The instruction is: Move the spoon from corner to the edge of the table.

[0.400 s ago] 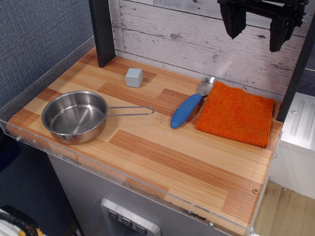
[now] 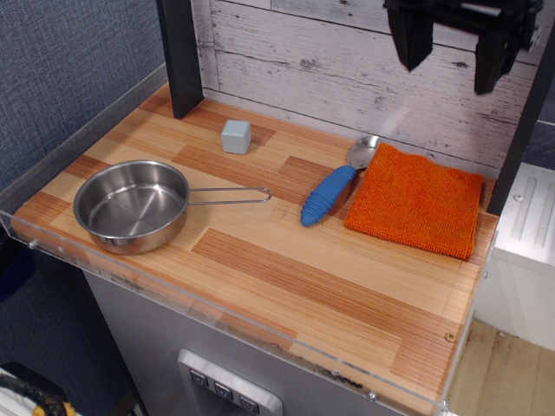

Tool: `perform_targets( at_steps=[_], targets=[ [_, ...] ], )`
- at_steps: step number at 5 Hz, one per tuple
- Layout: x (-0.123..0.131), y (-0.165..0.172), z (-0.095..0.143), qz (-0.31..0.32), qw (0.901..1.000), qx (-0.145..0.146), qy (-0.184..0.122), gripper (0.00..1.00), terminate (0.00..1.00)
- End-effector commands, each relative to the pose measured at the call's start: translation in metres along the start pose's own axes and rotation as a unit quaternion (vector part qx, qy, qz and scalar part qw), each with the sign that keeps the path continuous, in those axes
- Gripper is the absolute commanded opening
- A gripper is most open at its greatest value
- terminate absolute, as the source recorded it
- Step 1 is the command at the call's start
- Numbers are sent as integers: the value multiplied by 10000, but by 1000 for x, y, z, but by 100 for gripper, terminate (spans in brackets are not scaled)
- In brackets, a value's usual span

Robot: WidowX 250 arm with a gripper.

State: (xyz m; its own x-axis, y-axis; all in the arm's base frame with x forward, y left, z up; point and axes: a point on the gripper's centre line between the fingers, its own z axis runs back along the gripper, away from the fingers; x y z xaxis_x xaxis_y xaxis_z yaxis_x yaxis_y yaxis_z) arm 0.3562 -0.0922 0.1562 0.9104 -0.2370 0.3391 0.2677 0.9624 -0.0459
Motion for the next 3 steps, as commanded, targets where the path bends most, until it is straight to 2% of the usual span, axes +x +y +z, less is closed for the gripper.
perform_targets(
  at_steps=[1, 3],
  targets=[
    [-25, 27, 5, 298, 9994, 169, 29, 100, 0],
    [-46, 56, -17, 399, 9987, 291, 121, 100, 0]
  ],
)
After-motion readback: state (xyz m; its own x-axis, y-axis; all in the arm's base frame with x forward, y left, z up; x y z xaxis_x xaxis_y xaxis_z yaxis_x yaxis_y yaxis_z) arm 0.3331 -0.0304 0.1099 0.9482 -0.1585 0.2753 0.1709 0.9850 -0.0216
